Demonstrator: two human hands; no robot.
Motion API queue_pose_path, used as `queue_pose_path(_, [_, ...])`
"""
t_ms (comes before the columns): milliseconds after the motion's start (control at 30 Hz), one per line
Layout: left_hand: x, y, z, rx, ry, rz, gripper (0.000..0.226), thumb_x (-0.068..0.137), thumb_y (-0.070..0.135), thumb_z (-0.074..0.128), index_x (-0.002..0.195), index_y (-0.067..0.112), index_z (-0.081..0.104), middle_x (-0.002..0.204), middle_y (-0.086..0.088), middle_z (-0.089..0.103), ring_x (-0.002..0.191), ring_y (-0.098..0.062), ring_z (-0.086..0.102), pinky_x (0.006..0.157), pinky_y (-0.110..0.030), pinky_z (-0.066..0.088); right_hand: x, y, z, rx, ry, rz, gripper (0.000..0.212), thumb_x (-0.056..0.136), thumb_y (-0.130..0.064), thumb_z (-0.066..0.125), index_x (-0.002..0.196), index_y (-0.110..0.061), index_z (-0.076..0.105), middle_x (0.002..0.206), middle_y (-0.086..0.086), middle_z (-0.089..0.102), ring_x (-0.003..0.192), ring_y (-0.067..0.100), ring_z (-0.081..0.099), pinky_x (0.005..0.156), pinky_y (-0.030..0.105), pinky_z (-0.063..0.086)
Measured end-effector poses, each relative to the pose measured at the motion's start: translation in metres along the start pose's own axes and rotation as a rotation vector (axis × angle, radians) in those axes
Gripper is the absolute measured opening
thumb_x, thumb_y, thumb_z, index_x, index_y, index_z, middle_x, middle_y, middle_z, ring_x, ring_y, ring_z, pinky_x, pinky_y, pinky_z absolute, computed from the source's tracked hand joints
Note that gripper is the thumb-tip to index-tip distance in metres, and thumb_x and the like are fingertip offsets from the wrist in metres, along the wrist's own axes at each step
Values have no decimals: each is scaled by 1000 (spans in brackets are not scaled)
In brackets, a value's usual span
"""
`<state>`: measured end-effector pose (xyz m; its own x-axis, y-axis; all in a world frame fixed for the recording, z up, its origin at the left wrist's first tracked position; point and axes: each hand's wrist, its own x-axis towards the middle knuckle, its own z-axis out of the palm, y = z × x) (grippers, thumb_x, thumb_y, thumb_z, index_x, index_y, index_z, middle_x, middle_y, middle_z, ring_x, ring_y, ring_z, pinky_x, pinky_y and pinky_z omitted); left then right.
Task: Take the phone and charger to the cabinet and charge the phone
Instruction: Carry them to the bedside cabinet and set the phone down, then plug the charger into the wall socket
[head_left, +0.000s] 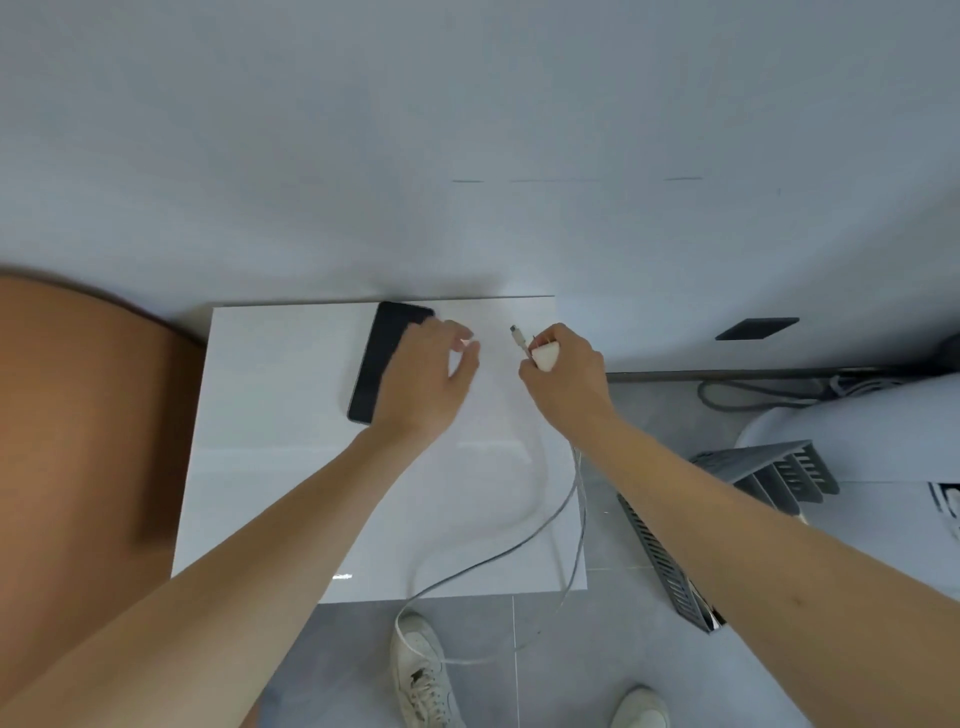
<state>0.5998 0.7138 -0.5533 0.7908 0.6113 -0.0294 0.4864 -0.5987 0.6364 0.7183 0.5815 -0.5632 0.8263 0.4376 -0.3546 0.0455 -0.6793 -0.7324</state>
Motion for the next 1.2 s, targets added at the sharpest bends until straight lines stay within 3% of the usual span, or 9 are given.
queue_pose_path(133, [-10,46,21,-411,-145,-394,34,105,37,56,110,10,77,104,-4,79,97,-20,71,88,-37,57,-17,5,-17,38,-6,-20,12,90,-16,68,94,-23,60,81,-9,62,64,8,57,49,18,42])
queue_pose_path(233, [-18,69,29,-670,-126,-564,33,100,39,64,95,12,82,89,0,80,77,-10,67,70,-27,49,-31,12,-29,55,-28,-40,14,90,-14,69,95,-24,59,87,-5,64,74,10,58,55,20,43])
queue_pose_path(333, [-33,87,35,-720,-96,-563,30,99,33,69,88,8,82,86,-4,80,61,5,61,65,-18,44,-44,21,-40,84,-44,-56,14,91,-15,70,95,-23,59,89,-7,65,74,7,60,56,18,44])
queue_pose_path(467, [-54,103,39,-768,3,-564,27,97,25,71,85,1,76,80,-6,72,69,-6,59,73,-21,45,-62,37,-52,150,-78,-72,17,92,-23,75,99,-23,60,92,-7,66,81,16,68,64,29,59])
queue_pose_path(600, [-75,101,37,-753,110,-562,21,101,24,67,87,9,70,83,-3,76,66,-1,63,62,-16,46,-77,55,-72,182,-38,-86,27,91,-33,77,105,-22,58,94,-7,61,77,7,58,63,23,51])
queue_pose_path(733, [-92,87,36,-709,154,-583,26,102,26,66,100,1,72,80,-3,78,68,-11,64,56,-23,48,-82,76,-105,240,-47,56,38,92,-22,75,117,-18,47,102,3,56,78,18,59,64,39,62])
queue_pose_path(833, [-95,73,43,-671,188,-556,27,102,26,66,98,0,71,74,-3,75,59,-11,61,48,-21,48,-76,101,-128,217,13,102,42,90,-3,67,119,-16,39,100,3,52,80,14,56,57,25,49])
queue_pose_path(967, [-88,45,58,-645,214,-469,27,103,26,64,83,8,66,69,-5,68,50,-13,58,43,-24,46,-59,143,-147,196,112,143,38,90,-2,65,115,-16,39,96,-1,50,76,10,54,56,23,45])
queue_pose_path(1200, [-66,-4,76,-619,310,-298,30,104,29,63,81,9,62,49,9,57,33,-6,51,33,-18,39,-11,221,-168,193,376,206,30,92,-15,74,116,-18,56,94,-3,59,67,15,67,67,37,66])
